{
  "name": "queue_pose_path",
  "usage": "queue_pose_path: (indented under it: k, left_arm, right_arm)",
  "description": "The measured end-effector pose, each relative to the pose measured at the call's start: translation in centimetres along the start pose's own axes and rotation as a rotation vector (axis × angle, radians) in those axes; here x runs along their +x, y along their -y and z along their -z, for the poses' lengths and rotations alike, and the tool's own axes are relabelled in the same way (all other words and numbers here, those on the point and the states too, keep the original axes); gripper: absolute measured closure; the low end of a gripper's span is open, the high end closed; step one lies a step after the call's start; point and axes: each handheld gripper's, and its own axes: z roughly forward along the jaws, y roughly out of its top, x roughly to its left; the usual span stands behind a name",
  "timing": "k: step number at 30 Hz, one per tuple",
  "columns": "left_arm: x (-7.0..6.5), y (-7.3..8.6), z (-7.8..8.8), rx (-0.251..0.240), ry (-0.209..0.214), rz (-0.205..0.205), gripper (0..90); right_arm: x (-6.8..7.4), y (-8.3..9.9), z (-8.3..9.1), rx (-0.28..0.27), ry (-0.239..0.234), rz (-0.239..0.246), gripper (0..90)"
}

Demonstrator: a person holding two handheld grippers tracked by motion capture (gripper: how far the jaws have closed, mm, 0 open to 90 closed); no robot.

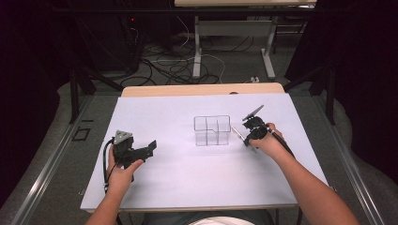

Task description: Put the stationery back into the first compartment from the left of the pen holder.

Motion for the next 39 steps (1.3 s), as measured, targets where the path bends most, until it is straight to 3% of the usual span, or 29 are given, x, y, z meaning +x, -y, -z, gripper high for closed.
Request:
queue_pose_path:
  k: [11, 16, 17, 20, 21, 22, 24, 25, 26, 28, 29, 31, 35, 36, 37, 38, 39]
  left_arm:
    - [0.0, 0.0, 0.0, -0.001, -0.001, -0.002, 2.2]
    - [0.0, 0.0, 0.0, 0.001, -0.001, 0.001, 2.2]
    - [0.0, 0.0, 0.0, 0.001, 0.001, 0.0, 2.2]
    - [-0.1, 0.0, 0.0, 0.003, 0.005, -0.004, 2.2]
    - [-0.1, 0.0, -0.1, 0.002, 0.006, -0.01, 2.2]
    - [-0.1, 0.0, -0.1, 0.002, 0.008, -0.012, 2.2]
    - [-0.2, 0.0, -0.1, 0.005, 0.01, -0.015, 2.2]
    - [-0.2, 0.0, -0.1, 0.004, 0.011, -0.015, 2.2]
    - [-0.2, 0.0, -0.1, 0.004, 0.011, -0.015, 2.2]
    - [-0.2, 0.0, -0.1, 0.006, 0.011, -0.016, 2.2]
    - [-0.2, 0.0, -0.1, 0.006, 0.01, -0.017, 2.2]
    - [-0.2, 0.1, -0.1, 0.006, 0.007, -0.015, 2.2]
    - [-0.2, 0.1, -0.1, 0.002, 0.002, -0.009, 2.2]
    - [-0.2, 0.1, -0.1, 0.005, 0.0, -0.009, 2.2]
    - [-0.2, 0.1, -0.1, 0.007, -0.002, -0.01, 2.2]
    - [-0.2, 0.1, -0.1, 0.009, -0.001, -0.009, 2.2]
    - [-0.2, 0.1, -0.2, 0.009, -0.001, -0.009, 2.2]
  right_arm:
    - [-0.1, 0.0, 0.2, 0.019, 0.021, -0.023, 79.9]
    - [-0.3, 0.3, 0.8, -0.006, 0.033, -0.02, 79.9]
    - [-0.3, 0.4, 0.9, -0.034, 0.025, -0.015, 79.9]
    - [-0.4, 0.7, 1.6, -0.04, 0.043, 0.016, 79.9]
    - [-0.4, 1.2, 1.4, -0.16, 0.019, 0.029, 79.9]
    - [-0.2, 1.0, 2.9, 0.01, 0.077, 0.057, 79.9]
    - [-0.2, 1.2, 3.1, -0.016, 0.083, 0.077, 79.9]
    - [-0.1, 1.8, 2.0, -0.217, 0.042, 0.059, 79.9]
    - [0.0, 1.7, 3.0, -0.122, 0.072, 0.085, 79.9]
    - [0.4, 2.3, 3.9, -0.148, 0.121, 0.14, 79.9]
    - [0.5, 2.5, 4.0, -0.178, 0.134, 0.155, 79.9]
    - [0.8, 2.6, 4.4, -0.176, 0.155, 0.165, 79.9]
    - [1.7, 3.4, 5.8, -0.238, 0.247, 0.282, 79.9]
    - [1.7, 3.4, 5.8, -0.238, 0.247, 0.282, 79.9]
    - [1.8, 3.6, 6.0, -0.263, 0.27, 0.309, 79.9]
    - [2.1, 3.8, 6.5, -0.311, 0.309, 0.381, 79.9]
    - [2.3, 3.9, 6.6, -0.341, 0.333, 0.408, 79.9]
